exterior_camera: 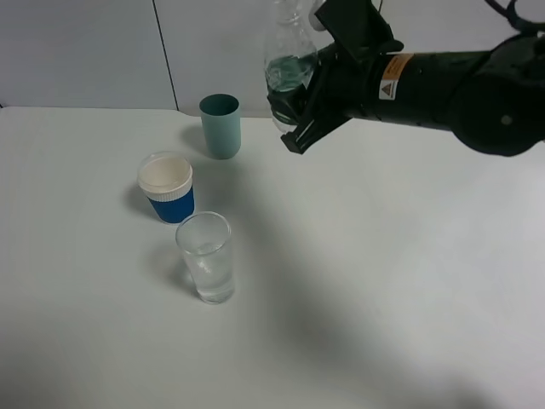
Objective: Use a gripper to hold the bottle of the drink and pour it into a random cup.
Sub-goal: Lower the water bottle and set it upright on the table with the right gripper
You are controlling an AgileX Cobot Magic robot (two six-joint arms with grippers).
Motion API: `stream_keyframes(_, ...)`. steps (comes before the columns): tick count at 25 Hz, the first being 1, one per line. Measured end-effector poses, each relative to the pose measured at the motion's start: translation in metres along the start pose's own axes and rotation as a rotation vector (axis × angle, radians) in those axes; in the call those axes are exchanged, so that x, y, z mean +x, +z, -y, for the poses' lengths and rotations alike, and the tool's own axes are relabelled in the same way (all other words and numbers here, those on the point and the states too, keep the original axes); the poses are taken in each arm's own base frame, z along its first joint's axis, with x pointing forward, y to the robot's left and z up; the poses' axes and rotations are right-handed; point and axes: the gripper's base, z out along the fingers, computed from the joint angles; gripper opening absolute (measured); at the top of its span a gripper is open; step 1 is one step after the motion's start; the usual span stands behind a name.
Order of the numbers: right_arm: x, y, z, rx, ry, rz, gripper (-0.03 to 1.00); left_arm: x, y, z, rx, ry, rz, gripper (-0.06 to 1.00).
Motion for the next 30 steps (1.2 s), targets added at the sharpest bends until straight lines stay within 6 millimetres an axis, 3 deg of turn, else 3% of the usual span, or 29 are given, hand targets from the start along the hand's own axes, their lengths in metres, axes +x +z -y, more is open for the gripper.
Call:
stream_keyframes(11,0.043,-0.015,0.006,0.049,0.232,0.003,0.55,0.0,0.0,0.0,0.0,0.0,0.0,0.98)
stream_keyframes(18,0.063,-0.003,0.006,0.059,0.49,-0.009,0.55,0.0,0.0,0.0,0.0,0.0,0.0,0.98)
stream_keyframes(30,0.1,0.02,-0.004,0.044,0.338,-0.087,0.55,0.0,0.0,0.0,0.0,0.0,0.0,0.98)
